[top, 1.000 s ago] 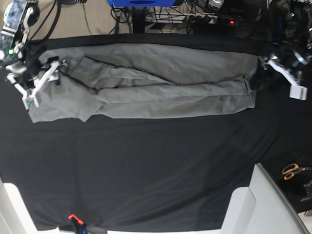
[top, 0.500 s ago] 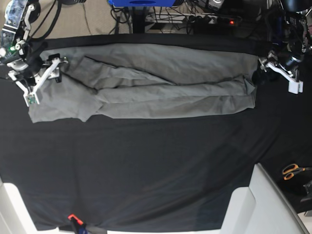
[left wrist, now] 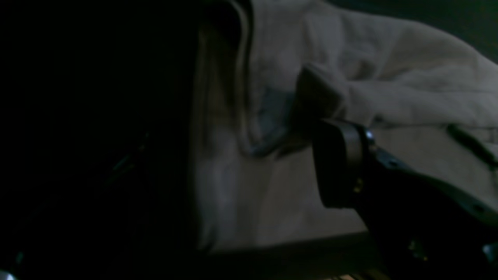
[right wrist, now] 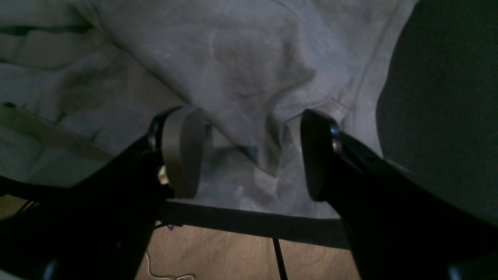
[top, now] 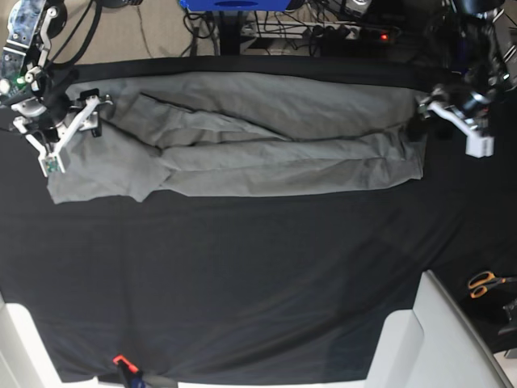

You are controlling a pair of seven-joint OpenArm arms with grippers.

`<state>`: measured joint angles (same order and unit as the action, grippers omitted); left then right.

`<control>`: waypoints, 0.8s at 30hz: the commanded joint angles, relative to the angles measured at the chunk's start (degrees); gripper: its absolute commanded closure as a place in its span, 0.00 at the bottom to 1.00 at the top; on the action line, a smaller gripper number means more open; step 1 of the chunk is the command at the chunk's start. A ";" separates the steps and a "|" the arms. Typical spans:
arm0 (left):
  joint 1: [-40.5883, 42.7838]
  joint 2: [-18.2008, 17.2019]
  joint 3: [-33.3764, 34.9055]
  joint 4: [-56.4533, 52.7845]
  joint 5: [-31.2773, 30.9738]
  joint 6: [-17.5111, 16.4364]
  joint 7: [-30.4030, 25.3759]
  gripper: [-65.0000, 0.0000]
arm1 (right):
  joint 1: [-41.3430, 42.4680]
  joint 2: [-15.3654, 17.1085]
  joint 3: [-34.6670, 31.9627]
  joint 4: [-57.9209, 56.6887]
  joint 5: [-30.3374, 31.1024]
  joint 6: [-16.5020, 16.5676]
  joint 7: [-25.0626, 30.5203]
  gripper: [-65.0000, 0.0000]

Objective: Fold the T-shirt properly
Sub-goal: 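Release the left gripper and raise it off the shirt end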

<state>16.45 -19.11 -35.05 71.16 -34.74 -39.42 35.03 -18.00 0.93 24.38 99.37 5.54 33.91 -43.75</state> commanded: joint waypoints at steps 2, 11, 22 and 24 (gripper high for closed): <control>1.88 -1.15 -3.85 7.22 -1.08 -0.58 2.64 0.25 | 0.28 0.35 0.10 0.80 0.57 -0.02 0.71 0.43; 0.92 9.58 3.09 24.89 2.26 -0.58 8.10 1.00 | 1.60 0.26 0.10 -5.35 0.66 -0.02 0.89 0.43; -10.34 12.48 7.84 1.77 22.04 -0.58 -5.18 1.00 | 1.69 -1.24 0.28 -4.03 0.66 0.07 0.98 0.43; -10.07 12.04 7.05 1.15 22.13 -0.58 -5.71 1.00 | 1.69 -1.15 0.37 -4.03 0.66 0.07 0.98 0.43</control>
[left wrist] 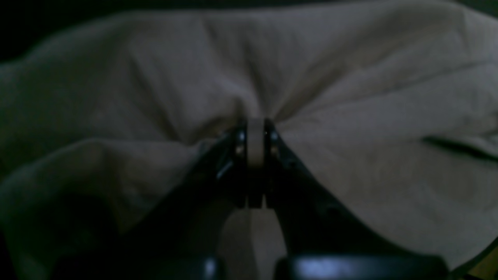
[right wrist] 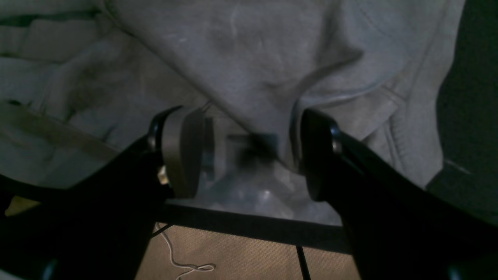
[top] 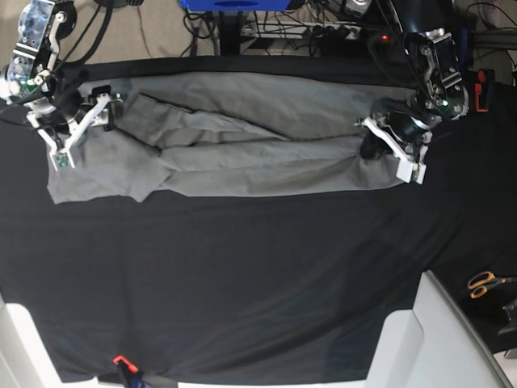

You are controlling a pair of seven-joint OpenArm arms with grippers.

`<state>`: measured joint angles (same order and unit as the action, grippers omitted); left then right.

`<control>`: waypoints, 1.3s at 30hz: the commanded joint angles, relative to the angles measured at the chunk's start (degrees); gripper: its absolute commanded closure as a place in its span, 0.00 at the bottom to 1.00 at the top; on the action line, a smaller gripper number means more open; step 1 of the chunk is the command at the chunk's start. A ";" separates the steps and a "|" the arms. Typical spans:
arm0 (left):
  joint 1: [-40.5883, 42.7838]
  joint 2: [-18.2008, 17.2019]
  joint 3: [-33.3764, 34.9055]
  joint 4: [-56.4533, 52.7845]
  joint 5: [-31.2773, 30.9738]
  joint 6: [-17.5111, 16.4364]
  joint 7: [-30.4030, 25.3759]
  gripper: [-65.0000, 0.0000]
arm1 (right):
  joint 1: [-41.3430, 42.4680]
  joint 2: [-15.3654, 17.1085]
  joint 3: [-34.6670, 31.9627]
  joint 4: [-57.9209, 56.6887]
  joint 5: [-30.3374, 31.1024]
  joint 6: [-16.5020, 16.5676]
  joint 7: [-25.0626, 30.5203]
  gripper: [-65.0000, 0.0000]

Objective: Fold the T-shirt properly
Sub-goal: 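Release the left gripper and raise it off the shirt end, then lower the left gripper and grasp the shirt end near it again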

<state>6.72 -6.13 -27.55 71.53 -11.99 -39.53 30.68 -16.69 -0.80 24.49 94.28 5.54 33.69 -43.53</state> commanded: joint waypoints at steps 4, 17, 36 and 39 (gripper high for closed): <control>-0.79 -1.39 -4.76 -2.56 -0.63 -0.47 -1.89 1.00 | 0.38 0.58 0.26 1.06 0.66 0.29 0.76 0.43; -0.08 -2.70 -5.81 8.34 -0.10 -0.47 0.22 1.00 | 0.38 0.49 0.08 1.06 0.66 0.29 0.76 0.43; -8.08 -9.21 -7.13 -3.53 -0.89 -0.47 1.19 1.00 | 0.20 0.49 0.26 1.50 0.66 0.29 0.76 0.43; -2.72 -9.03 -12.93 10.54 -4.76 -0.47 10.42 1.00 | 0.03 0.49 0.26 2.38 0.66 0.29 0.67 0.43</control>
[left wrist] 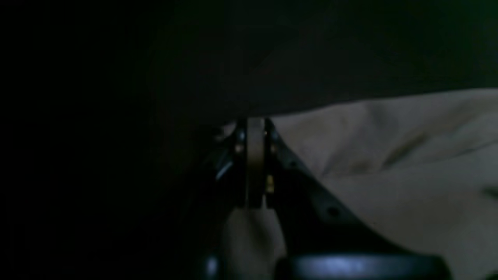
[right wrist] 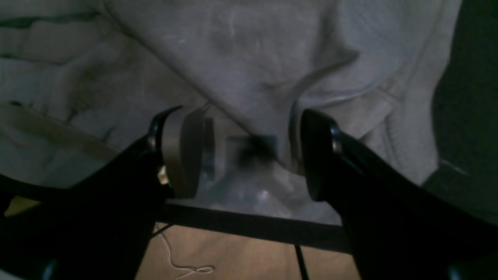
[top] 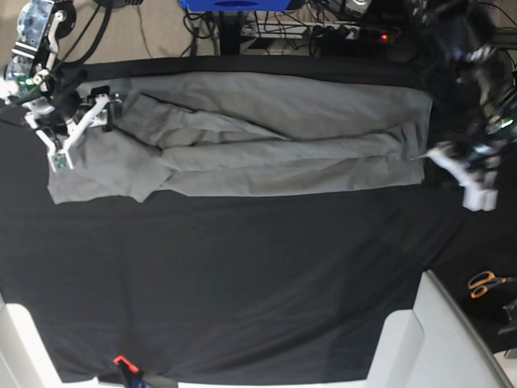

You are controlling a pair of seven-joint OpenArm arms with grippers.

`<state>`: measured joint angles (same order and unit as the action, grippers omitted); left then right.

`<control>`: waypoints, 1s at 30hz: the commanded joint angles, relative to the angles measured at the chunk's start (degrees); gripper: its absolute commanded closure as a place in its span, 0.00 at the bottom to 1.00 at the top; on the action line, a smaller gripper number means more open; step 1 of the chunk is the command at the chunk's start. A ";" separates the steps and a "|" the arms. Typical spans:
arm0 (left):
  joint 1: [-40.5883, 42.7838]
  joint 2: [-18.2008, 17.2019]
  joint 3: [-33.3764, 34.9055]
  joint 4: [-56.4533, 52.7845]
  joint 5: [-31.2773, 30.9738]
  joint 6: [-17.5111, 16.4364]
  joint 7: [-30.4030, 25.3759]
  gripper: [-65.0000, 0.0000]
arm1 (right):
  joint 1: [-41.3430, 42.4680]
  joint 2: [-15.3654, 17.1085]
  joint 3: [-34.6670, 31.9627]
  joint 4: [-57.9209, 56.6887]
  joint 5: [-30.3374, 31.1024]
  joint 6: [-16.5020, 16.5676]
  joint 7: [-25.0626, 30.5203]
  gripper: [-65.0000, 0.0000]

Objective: Fold the T-shirt properly
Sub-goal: 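Lower the left gripper and grasp the shirt end near it again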

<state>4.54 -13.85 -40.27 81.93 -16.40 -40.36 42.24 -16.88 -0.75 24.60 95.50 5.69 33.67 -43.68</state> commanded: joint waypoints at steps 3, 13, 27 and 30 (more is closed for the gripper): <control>4.04 -3.08 -2.85 7.87 -0.52 0.36 2.11 1.00 | 0.23 0.45 -0.03 1.33 0.50 0.31 0.82 0.43; 8.17 -0.97 -11.73 3.12 -4.92 0.36 0.27 1.00 | 0.49 0.36 -0.12 1.07 0.50 0.31 0.65 0.43; 8.61 -9.76 -2.67 -18.85 -28.48 0.36 0.27 0.35 | 0.23 0.36 -0.12 0.98 0.50 0.31 0.65 0.43; 7.55 -9.49 -1.44 -19.47 -28.48 0.36 0.18 0.23 | 0.14 0.36 -0.12 0.98 0.50 0.31 0.65 0.43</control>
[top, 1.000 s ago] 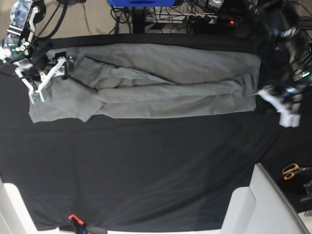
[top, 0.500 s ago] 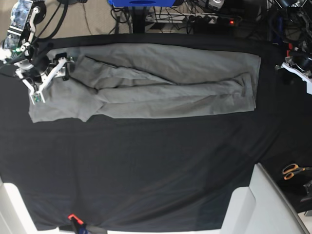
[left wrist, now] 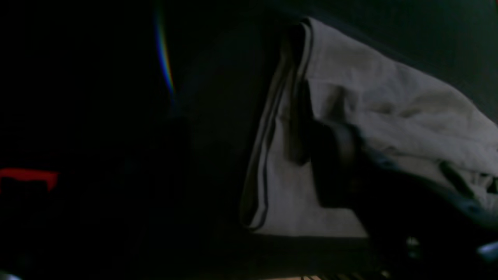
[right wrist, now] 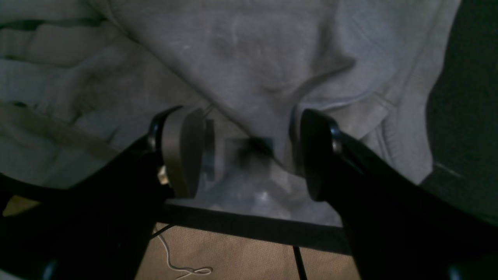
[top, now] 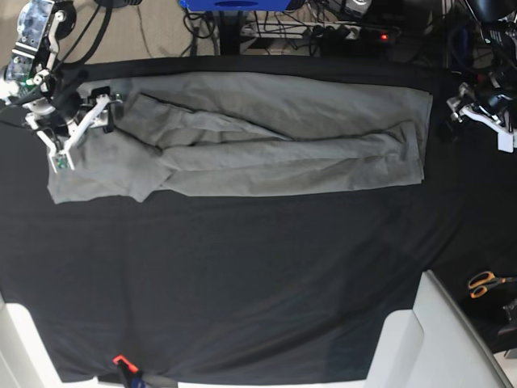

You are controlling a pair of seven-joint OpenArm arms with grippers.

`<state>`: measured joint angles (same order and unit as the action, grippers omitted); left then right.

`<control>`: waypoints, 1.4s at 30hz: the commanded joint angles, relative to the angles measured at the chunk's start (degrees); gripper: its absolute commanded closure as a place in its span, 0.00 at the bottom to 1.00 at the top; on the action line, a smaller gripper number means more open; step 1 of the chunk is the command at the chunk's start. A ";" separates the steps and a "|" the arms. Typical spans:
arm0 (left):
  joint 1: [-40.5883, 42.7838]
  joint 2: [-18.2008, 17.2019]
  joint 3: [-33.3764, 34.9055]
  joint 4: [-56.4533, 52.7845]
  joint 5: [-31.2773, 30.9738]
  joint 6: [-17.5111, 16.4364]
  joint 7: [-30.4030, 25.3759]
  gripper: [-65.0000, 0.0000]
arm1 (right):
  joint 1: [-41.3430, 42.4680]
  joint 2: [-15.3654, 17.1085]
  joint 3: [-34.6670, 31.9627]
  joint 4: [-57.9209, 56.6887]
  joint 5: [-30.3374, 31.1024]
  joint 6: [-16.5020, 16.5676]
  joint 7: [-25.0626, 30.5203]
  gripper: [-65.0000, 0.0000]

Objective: Fold the T-shirt properly
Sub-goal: 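Lower the left gripper and grasp the shirt end near it again, then fold the held shirt end with the left gripper toward the right gripper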

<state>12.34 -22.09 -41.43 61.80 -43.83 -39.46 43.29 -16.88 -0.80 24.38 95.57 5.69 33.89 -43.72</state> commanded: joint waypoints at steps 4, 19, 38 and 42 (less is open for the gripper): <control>-1.31 -1.08 -0.20 -1.98 -0.96 -0.54 -0.96 0.16 | 0.14 0.40 0.10 0.83 0.50 0.09 0.78 0.43; -5.88 -0.29 15.10 -9.27 -0.87 -0.54 -8.17 0.16 | 0.14 0.40 0.01 0.83 0.50 0.18 0.78 0.43; -6.23 1.30 18.79 -10.77 -0.78 -0.54 -11.51 0.70 | 0.14 0.40 0.01 0.83 0.50 0.18 0.78 0.43; -7.11 0.77 18.62 -10.50 -0.78 -0.54 -11.77 1.00 | 0.14 0.40 0.10 0.83 0.50 0.18 0.78 0.43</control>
<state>5.87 -20.23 -22.65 50.74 -44.84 -40.32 31.33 -16.91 -0.80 24.38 95.53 5.72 33.91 -43.72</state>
